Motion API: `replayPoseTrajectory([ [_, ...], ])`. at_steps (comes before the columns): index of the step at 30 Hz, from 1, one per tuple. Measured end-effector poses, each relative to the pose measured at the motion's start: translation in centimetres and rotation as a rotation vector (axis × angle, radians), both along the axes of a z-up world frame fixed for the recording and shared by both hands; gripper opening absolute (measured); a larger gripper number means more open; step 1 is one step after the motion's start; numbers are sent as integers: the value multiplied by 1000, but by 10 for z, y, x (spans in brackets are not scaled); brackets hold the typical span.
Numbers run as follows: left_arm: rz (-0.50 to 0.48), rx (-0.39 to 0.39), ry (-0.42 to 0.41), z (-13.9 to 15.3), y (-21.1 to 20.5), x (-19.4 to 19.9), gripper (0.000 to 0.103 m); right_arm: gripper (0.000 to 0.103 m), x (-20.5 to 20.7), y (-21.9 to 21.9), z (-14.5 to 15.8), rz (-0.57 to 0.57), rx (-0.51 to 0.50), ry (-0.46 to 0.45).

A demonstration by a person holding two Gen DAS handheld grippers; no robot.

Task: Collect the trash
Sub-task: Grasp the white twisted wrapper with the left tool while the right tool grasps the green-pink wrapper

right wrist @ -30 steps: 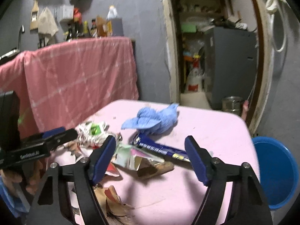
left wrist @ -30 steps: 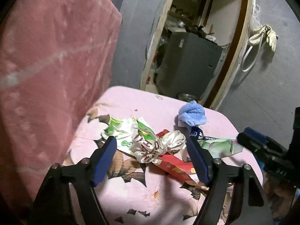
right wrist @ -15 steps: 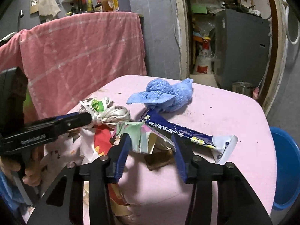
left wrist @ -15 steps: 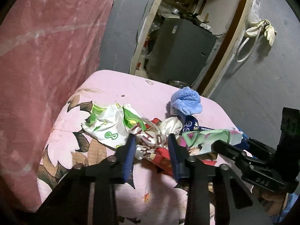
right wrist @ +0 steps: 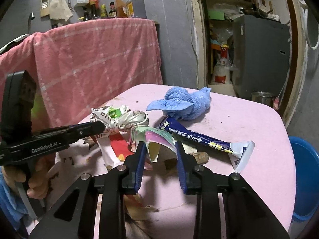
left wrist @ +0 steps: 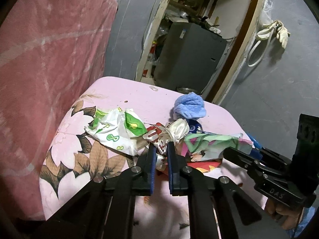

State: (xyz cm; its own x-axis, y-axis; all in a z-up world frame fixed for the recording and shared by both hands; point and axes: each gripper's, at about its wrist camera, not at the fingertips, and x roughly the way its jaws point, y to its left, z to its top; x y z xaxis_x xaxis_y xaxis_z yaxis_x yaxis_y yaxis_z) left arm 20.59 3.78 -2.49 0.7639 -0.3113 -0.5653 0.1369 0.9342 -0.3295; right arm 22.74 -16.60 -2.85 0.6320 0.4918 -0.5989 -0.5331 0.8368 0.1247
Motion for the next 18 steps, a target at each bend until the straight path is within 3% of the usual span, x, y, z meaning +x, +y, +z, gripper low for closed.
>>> replayPoseTrajectory([
  [10,40,74,-125,16,-22,-38,5,26,-26,-21,18,-49,62,-117],
  [18,81,90,-244,30,-36,-53,4,26,-51,-41,44,-113,106,-281],
])
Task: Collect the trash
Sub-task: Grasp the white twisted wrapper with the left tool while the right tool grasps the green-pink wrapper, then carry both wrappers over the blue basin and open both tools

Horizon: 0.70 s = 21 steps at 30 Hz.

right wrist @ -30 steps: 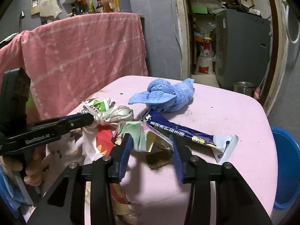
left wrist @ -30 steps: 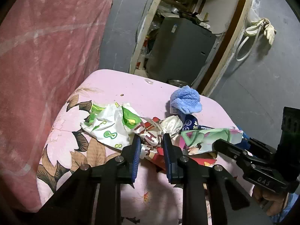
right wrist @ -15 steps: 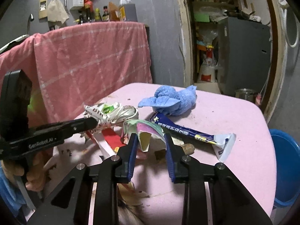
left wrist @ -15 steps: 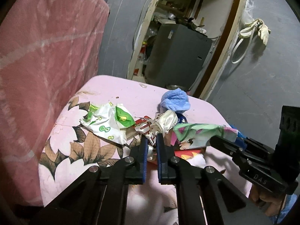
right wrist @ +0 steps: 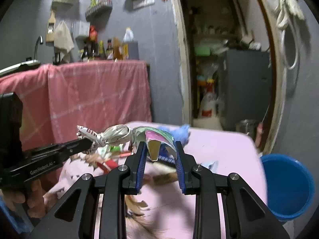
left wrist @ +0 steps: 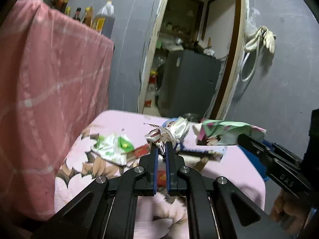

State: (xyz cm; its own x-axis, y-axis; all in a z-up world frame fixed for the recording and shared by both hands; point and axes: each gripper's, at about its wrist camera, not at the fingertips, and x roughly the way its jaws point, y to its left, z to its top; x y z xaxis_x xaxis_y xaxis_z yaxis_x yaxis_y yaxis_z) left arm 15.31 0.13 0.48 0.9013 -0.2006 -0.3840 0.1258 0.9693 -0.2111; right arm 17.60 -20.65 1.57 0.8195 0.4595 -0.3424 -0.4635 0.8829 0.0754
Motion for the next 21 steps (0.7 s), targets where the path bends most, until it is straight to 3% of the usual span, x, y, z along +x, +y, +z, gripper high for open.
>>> replayPoseTrajectory([
  [13,-68,14,-209,37,-83,13,5,26,-21,-70,42,-246,37,-231],
  [21,-193,-6,-231,52,-165,44,5,26,-17,-140,51,-432,6,-298],
])
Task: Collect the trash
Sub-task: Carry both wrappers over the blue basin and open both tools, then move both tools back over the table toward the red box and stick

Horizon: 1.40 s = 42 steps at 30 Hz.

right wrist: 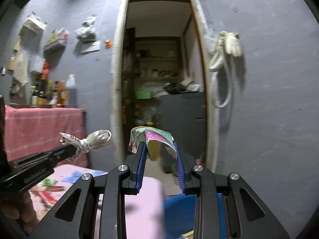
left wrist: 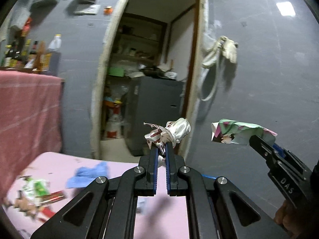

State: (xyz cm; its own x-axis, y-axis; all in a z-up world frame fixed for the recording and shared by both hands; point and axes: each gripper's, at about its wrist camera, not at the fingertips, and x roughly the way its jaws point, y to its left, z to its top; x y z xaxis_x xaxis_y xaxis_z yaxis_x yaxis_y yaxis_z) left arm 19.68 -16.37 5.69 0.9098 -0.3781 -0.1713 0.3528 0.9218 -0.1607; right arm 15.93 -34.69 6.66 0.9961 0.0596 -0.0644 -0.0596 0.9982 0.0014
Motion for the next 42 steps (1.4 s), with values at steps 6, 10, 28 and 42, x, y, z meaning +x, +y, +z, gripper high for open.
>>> replayPoseTrajectory([
  [6,-77,19,52,-8,-61,28,5,26,15,-56,-12,-103,18,42],
  [10,-100,31,101,-16,-90,47,5,26,28,-85,-25,-139,44,97],
  [28,-178,119,465,-80,-146,102,10,33,75,-134,-84,-141,175,435],
  [42,-140,71,412,-66,-115,93,40,53,65,-128,-63,-120,169,362],
])
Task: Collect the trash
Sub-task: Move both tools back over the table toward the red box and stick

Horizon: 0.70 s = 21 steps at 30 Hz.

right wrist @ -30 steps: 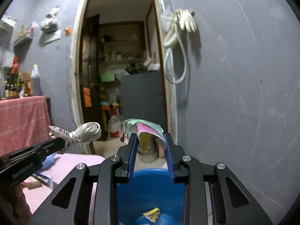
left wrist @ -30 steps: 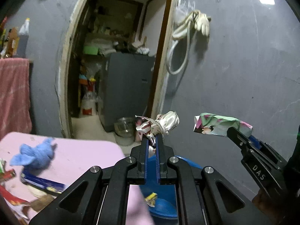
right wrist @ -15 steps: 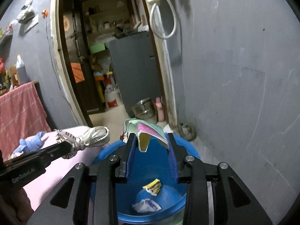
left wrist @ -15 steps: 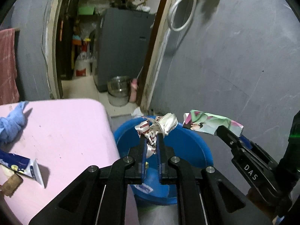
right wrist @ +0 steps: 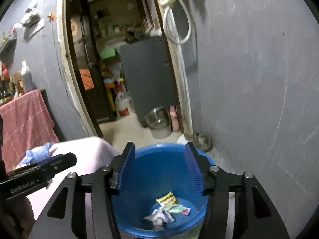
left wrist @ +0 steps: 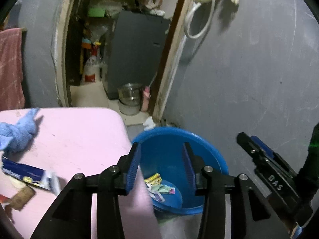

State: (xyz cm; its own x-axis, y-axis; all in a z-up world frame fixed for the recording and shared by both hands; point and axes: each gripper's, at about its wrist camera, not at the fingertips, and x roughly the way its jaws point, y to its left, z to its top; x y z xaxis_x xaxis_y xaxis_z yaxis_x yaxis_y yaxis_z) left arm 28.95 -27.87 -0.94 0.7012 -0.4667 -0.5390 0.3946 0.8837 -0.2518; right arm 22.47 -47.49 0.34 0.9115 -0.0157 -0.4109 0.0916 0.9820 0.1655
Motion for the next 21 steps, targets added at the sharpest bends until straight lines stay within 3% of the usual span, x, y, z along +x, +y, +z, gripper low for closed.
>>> replayPoseTrajectory([
  [3,36,-26,-54,14,21,-7,50,60,-8,7,12,1,-15,-55],
  [5,59,-42,-89,23,33,-12,55,72,-13,13,21,5,-20,-103],
  [7,82,-51,-126,33,47,-19,61,75,-21,21,30,14,-28,-148],
  [9,102,-53,-153,40,58,-24,75,81,-28,30,38,26,-39,-188],
  [13,147,-56,-217,56,86,-39,80,92,-38,46,51,38,-53,-259],
  [15,173,-45,-242,60,97,-45,95,97,-43,54,56,48,-51,-286],
  [17,207,-53,-280,65,114,-57,97,103,-48,64,61,57,-43,-316],
  [21,243,-50,-305,68,142,-75,97,103,-51,83,68,87,-37,-343],
])
